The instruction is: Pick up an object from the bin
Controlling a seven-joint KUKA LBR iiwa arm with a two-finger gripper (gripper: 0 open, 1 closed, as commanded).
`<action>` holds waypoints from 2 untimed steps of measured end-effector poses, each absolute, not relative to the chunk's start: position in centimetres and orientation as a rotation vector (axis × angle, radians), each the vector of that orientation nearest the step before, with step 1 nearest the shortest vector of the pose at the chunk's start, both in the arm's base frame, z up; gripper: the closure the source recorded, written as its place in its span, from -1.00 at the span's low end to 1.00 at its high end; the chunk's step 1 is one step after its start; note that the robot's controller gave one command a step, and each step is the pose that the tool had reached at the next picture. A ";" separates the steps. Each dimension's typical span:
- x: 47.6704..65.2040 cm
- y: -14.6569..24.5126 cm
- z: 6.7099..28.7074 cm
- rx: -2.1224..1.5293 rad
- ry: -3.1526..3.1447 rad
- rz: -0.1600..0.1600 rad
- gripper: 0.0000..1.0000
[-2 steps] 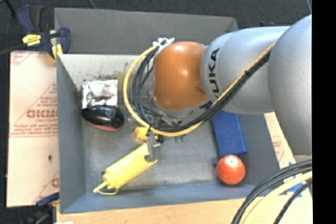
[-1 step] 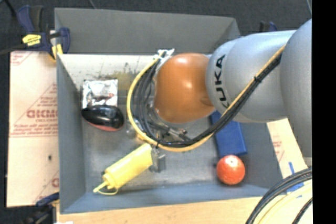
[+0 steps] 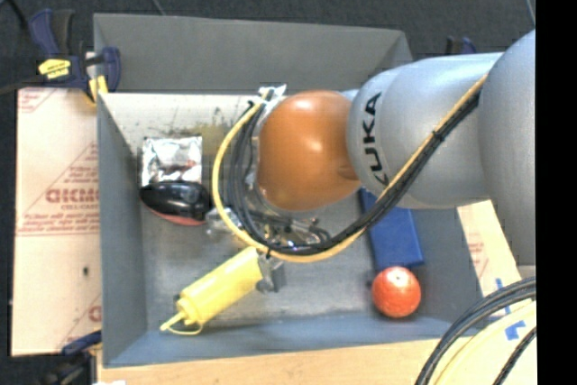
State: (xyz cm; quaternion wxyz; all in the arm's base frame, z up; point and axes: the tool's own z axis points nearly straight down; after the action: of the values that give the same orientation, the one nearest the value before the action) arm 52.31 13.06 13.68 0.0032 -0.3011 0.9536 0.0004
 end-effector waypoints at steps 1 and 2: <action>51.9 13.1 8.0 -0.958 2.982 0.002 -1.00; 52.2 14.7 7.3 -1.470 2.744 -0.004 1.00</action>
Offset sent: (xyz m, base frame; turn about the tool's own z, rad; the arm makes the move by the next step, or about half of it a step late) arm -0.0068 0.0165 -0.0668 -0.3814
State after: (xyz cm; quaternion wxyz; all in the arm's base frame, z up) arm 52.21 14.70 7.32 0.0142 -0.4721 0.8814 -0.0012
